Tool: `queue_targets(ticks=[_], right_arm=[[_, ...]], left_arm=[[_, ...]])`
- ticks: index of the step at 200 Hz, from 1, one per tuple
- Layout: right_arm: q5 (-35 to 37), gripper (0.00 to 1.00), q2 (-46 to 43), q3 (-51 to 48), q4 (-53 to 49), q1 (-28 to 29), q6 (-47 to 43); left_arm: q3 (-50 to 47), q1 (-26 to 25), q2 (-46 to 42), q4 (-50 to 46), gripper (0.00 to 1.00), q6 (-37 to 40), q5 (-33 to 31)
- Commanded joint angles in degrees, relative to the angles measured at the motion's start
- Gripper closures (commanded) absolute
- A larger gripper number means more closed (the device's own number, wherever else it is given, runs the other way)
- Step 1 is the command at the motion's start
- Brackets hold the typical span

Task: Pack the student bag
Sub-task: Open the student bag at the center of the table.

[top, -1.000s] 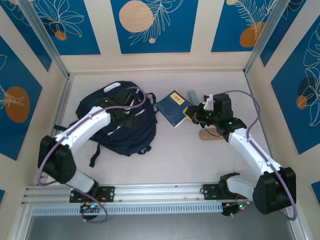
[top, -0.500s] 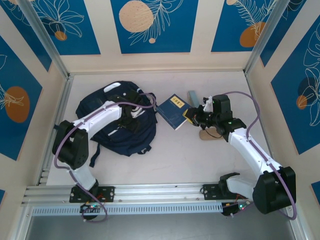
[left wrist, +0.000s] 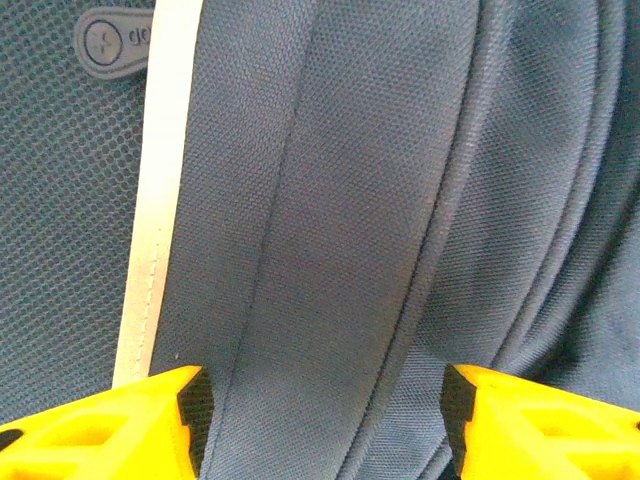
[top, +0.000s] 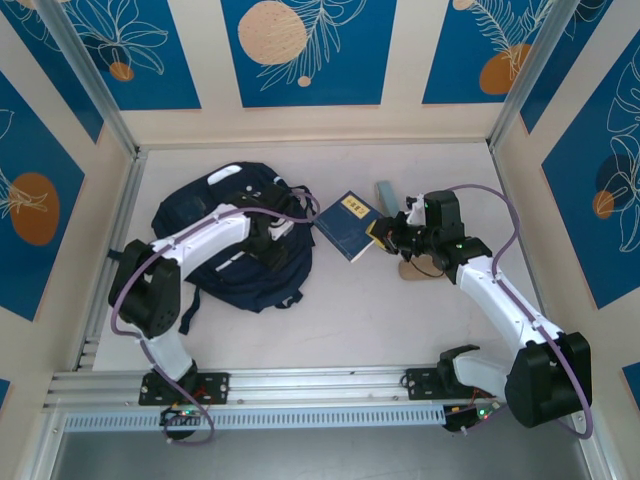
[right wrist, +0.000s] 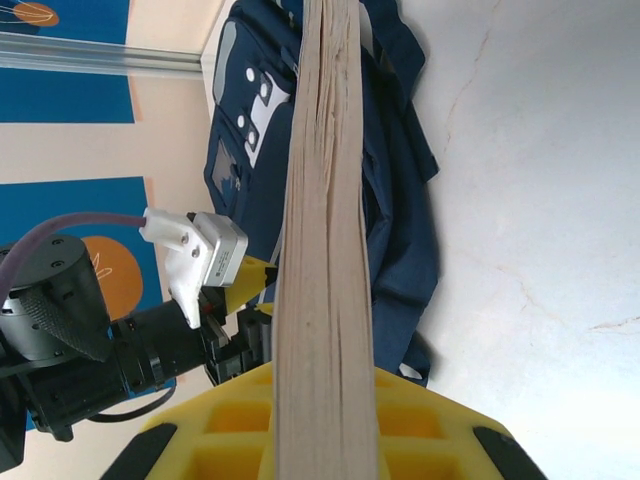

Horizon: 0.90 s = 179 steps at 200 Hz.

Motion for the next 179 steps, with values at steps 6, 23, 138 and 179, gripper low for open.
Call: queue_targets(ticks=[6, 23, 138, 179], right_arm=[[-0.5, 1.00, -0.3, -0.6, 0.2, -0.3, -0.5], [-0.6, 1.00, -0.4, -0.7, 0.2, -0.4, -0.3], [1.9, 1.00, -2.9, -0.8, -3.1, -1.2, -2.1], [-1.8, 1.00, -2.8, -1.0, -1.6, -0.5, -2.0]], left_arm=[[1.0, -1.1, 2.7, -1.1, 0.41, 0.4, -7.5], [1.2, -1.6, 3.8, -1.7, 0.41, -0.3, -9.2], [8.2, -4.3, -5.7, -0.3, 1.00, -3.6, -22.2], [15.6, -4.4, -8.6, 0.7, 1.00, -6.7, -22.1]])
